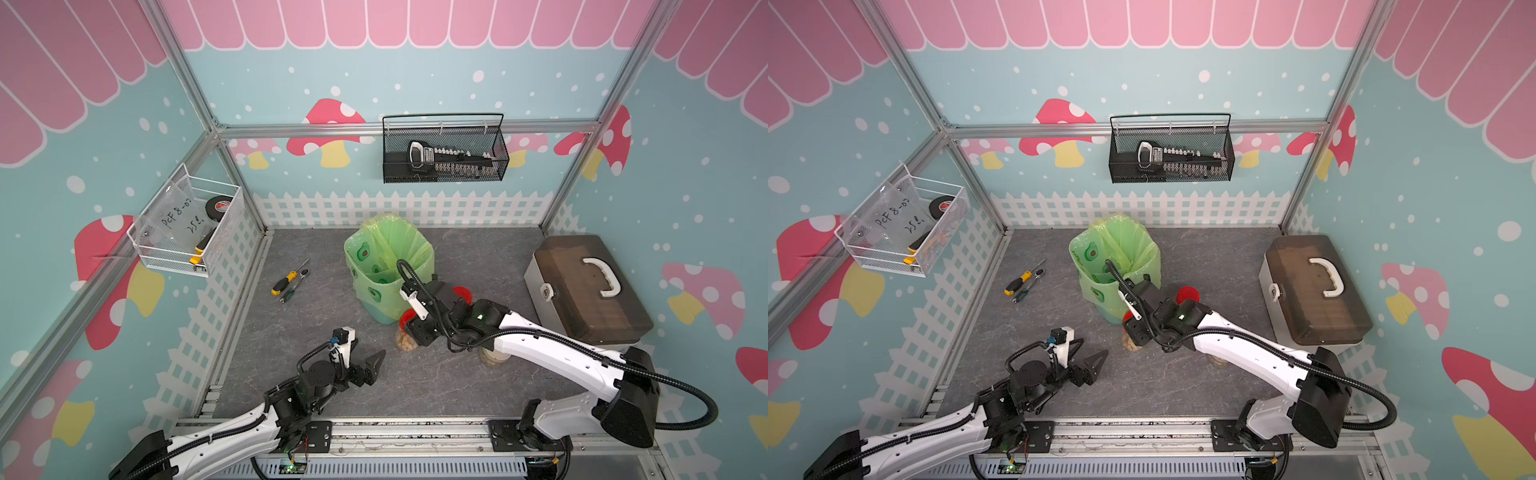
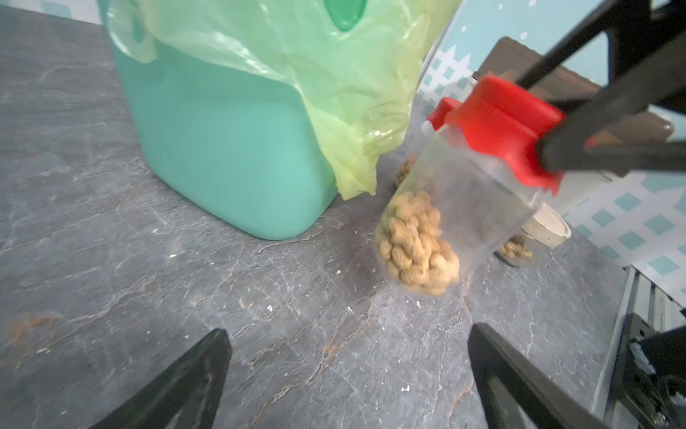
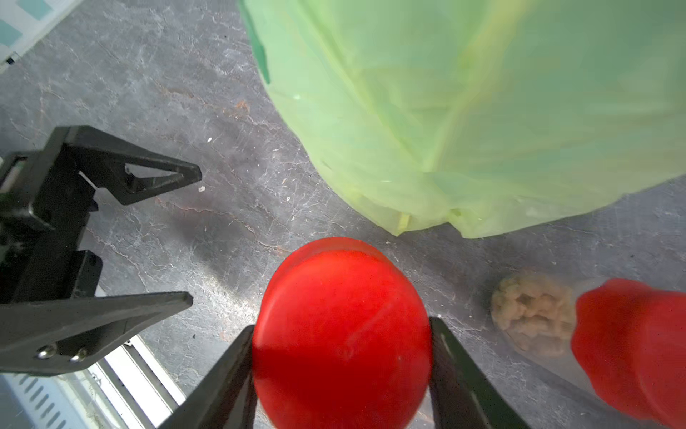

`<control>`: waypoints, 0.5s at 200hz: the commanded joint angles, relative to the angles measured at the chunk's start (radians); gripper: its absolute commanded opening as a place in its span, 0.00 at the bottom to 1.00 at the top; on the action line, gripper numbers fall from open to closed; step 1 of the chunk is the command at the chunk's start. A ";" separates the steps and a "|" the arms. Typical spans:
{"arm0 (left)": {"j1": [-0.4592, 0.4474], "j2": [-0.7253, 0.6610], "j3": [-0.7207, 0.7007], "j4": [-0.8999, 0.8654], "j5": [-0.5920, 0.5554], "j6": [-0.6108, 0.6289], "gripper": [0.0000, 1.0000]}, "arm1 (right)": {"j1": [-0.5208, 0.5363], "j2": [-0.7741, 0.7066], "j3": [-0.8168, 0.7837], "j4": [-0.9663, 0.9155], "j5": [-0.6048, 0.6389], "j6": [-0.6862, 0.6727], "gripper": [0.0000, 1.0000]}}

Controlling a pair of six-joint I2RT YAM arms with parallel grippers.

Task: Empty moldy peanuts from jars
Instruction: Pick up the jar from the center of the board.

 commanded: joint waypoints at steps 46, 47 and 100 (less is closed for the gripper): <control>-0.004 0.354 0.187 0.220 0.153 0.173 0.99 | -0.120 -0.041 0.066 -0.088 -0.290 -0.124 0.53; -0.004 0.359 0.189 0.224 0.154 0.174 0.99 | -0.121 -0.041 0.067 -0.088 -0.294 -0.125 0.53; 0.000 0.524 0.273 0.307 0.278 0.157 0.99 | -0.124 -0.065 0.092 -0.101 -0.390 -0.144 0.53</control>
